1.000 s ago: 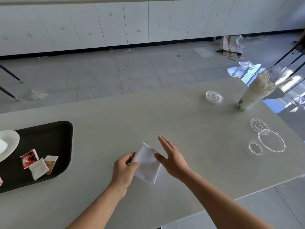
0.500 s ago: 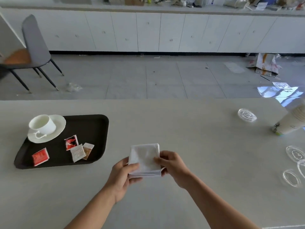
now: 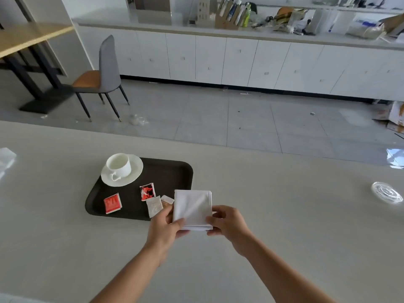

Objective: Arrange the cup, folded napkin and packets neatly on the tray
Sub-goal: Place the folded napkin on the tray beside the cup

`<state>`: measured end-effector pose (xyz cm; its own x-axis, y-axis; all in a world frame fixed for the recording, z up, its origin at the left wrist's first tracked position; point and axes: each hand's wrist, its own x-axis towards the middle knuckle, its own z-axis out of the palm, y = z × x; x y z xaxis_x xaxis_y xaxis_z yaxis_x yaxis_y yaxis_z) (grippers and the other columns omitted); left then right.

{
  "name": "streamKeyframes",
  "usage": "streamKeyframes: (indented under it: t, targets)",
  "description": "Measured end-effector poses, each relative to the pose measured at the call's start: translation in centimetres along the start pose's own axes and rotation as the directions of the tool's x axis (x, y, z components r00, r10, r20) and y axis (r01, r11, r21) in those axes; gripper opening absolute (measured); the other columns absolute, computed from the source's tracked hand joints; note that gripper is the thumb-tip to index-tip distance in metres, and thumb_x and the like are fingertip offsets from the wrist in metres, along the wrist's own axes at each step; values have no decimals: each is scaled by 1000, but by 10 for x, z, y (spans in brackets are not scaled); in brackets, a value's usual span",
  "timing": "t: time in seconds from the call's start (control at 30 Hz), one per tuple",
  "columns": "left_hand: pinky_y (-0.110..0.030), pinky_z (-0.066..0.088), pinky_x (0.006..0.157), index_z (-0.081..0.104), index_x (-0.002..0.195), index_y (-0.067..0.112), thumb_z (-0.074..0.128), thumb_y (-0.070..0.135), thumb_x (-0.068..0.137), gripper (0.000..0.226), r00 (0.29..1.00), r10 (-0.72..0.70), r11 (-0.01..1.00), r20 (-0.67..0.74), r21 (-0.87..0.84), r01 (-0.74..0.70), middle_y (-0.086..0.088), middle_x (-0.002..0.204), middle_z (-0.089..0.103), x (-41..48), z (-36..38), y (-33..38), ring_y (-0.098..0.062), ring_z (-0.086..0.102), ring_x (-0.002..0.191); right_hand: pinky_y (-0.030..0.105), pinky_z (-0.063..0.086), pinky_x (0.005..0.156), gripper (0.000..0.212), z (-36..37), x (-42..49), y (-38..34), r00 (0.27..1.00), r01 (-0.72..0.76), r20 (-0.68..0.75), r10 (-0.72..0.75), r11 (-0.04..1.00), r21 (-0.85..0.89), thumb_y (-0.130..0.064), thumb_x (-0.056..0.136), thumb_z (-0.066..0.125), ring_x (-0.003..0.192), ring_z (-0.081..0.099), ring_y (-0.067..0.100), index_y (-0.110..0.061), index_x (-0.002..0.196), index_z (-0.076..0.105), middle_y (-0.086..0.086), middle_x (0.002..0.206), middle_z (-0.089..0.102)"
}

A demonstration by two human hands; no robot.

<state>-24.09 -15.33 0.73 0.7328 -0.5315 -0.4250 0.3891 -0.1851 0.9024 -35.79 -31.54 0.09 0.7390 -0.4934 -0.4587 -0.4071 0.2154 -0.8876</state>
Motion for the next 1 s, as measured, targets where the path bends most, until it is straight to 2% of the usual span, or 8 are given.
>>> streamKeyframes:
  t: [0.07,0.2,0.27,0.37,0.6,0.73,0.83,1.0]
  targets:
    - [-35,61,70,65,114,19,66,-3,85,37,999,16,1000,-31,15,-15,-9,104,73,7,-12,8,-24,73,90,40,63,79,21,15,9,-8,999,17,-37,-19,998,-58,-9,82,72,72,76,26,-23,97,77,7,80,77]
    - [-34,61,65,62,109,26,70,-3,81,41,993,47,999,-105,28,-44,-8,98,72,27,-33,27,-26,74,84,33,63,72,22,41,27,-22,996,36,-79,-42,996,-79,-8,81,69,69,76,23,-24,94,78,6,81,77]
    - [-37,62,65,61,111,27,69,-3,80,44,990,51,998,-129,53,-45,-8,94,74,41,-43,34,-25,74,81,37,63,76,21,52,36,-28,993,26,-111,-34,997,-78,-8,81,68,69,77,23,-23,91,77,5,81,77]
    - [-39,62,67,69,98,32,68,-1,79,38,992,27,996,-122,91,-15,3,81,76,63,-55,42,-20,74,76,41,63,78,22,64,50,-37,987,6,-160,-16,998,-62,-4,82,67,69,77,23,-23,87,76,7,82,77]
    - [-42,59,80,71,103,24,68,5,72,36,991,90,924,-100,380,-46,8,87,75,108,-69,55,-13,71,84,48,62,80,17,81,82,-49,966,-59,-255,32,993,-98,-3,82,69,66,76,23,-13,94,75,10,86,77]
    - [-40,57,83,70,101,24,74,8,73,32,983,135,866,-121,497,-58,10,87,69,127,-73,58,-13,68,87,43,63,77,15,88,99,-55,951,-107,-303,59,984,-144,-7,84,72,63,75,20,-14,98,73,6,87,75]
    - [-32,54,79,70,102,22,74,9,76,29,979,179,831,-95,547,-99,11,86,66,143,-76,59,-13,66,89,35,62,69,12,94,112,-61,940,-133,-336,55,968,-212,-13,86,72,61,75,16,-17,98,71,2,90,74]
    - [-9,38,61,70,104,21,70,9,81,27,970,240,751,-44,641,-157,15,87,65,170,-78,62,-1,59,78,25,57,56,11,100,135,-69,932,-162,-359,47,941,-298,-14,87,71,60,74,16,-17,99,70,-2,89,74]
